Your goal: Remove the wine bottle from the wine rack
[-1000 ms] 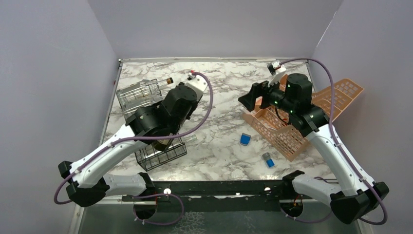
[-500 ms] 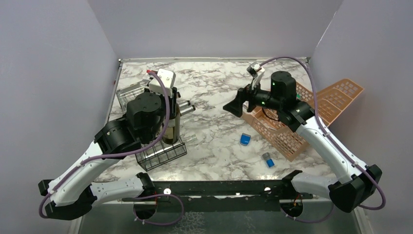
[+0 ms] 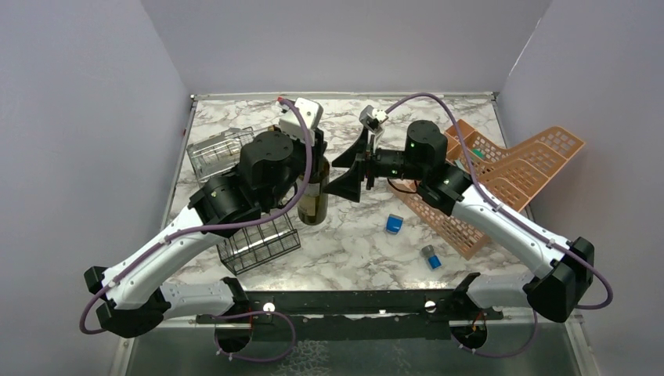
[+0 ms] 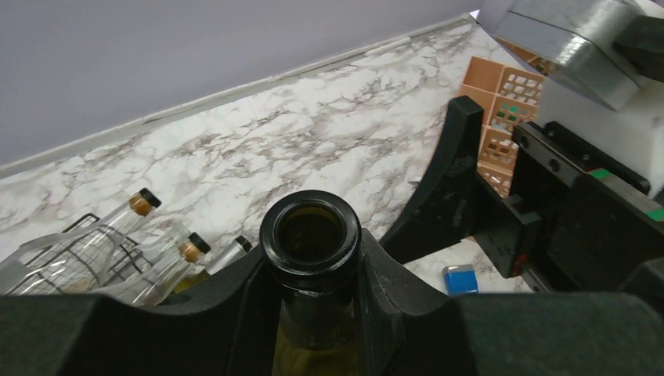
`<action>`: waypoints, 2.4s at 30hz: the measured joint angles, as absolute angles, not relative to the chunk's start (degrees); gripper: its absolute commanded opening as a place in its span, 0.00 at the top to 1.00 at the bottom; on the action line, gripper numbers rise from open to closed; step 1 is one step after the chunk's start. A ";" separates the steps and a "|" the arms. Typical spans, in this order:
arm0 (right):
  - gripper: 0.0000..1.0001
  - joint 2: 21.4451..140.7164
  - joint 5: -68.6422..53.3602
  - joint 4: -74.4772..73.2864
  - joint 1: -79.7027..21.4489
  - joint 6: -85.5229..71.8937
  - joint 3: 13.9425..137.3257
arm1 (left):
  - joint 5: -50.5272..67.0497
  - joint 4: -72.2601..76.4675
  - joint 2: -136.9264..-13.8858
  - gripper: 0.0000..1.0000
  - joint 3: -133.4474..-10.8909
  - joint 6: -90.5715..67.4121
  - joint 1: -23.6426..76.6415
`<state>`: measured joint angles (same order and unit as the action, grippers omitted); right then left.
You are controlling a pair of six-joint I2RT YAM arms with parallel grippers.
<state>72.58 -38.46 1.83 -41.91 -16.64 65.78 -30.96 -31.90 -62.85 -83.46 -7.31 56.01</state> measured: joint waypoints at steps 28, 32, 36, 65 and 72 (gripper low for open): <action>0.04 73.89 -38.02 13.06 -41.80 -14.15 60.40 | -17.76 -24.34 -66.78 1.00 -82.54 -6.87 56.01; 0.10 74.67 -38.06 14.11 -41.80 -14.37 60.14 | -17.23 -24.16 -67.20 1.00 -82.54 -6.92 56.01; 0.17 75.37 -38.06 14.31 -41.80 -14.50 60.14 | -17.10 -24.05 -67.31 0.93 -82.54 -6.94 56.01; 0.40 81.12 -8.40 7.25 -38.81 -12.51 65.52 | -28.23 -21.67 -58.52 0.01 -80.68 -2.07 56.01; 0.40 92.49 1.72 10.66 -34.48 -9.82 73.67 | -34.94 -19.33 -47.62 0.01 -74.50 -2.02 56.01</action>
